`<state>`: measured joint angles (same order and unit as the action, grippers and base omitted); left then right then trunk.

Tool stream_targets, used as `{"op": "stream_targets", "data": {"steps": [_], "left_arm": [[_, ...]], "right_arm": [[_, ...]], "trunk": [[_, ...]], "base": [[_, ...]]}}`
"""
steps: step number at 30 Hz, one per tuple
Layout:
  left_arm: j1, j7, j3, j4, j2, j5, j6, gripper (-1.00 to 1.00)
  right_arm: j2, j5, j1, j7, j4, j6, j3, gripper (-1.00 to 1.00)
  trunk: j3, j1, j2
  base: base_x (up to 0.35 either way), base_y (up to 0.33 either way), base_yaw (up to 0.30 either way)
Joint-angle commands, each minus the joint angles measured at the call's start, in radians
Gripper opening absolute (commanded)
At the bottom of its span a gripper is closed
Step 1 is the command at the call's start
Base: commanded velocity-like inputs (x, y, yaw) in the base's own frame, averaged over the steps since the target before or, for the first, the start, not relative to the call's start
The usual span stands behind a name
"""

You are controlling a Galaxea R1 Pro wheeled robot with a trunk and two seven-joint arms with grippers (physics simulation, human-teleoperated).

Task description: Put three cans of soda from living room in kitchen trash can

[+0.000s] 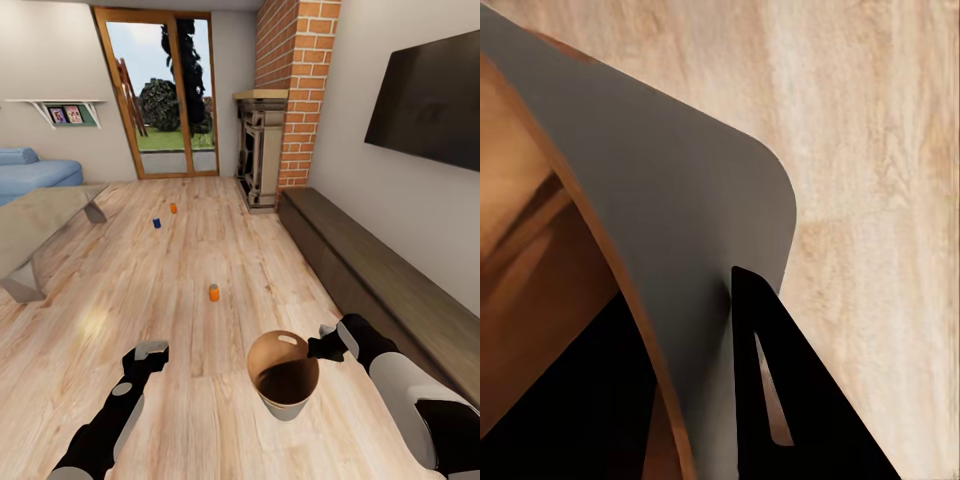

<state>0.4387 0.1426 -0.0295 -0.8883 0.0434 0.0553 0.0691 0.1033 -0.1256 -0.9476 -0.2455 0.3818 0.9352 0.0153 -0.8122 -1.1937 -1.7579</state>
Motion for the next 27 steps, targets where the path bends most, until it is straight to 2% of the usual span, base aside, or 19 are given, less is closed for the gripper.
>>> {"op": "stream_targets", "data": {"steps": [1, 15, 27], "left_arm": [[0.0, 0.0, 0.0, 0.0, 0.0, 0.0, 0.0, 1.0], [0.0, 0.0, -0.001, 0.0, 0.001, 0.0, -0.002, 1.0], [0.0, -0.001, -0.001, 0.0, 0.001, 0.001, -0.002, 1.0]], "right_arm": [[0.0, -0.035, 0.0, -0.004, 0.0, 0.004, -0.004, -1.0], [0.002, -0.034, 0.0, -0.003, 0.0, 0.004, -0.005, -1.0], [0.0, -0.034, 0.0, -0.002, 0.0, 0.003, -0.004, -1.0]], "trunk": [[0.0, 0.0, 0.0], [0.0, 0.0, 0.0], [0.0, 0.0, 0.0]], "base": [[0.301, -0.069, -0.005], [0.319, -0.012, -0.152], [0.324, 0.0, -0.025]]}}
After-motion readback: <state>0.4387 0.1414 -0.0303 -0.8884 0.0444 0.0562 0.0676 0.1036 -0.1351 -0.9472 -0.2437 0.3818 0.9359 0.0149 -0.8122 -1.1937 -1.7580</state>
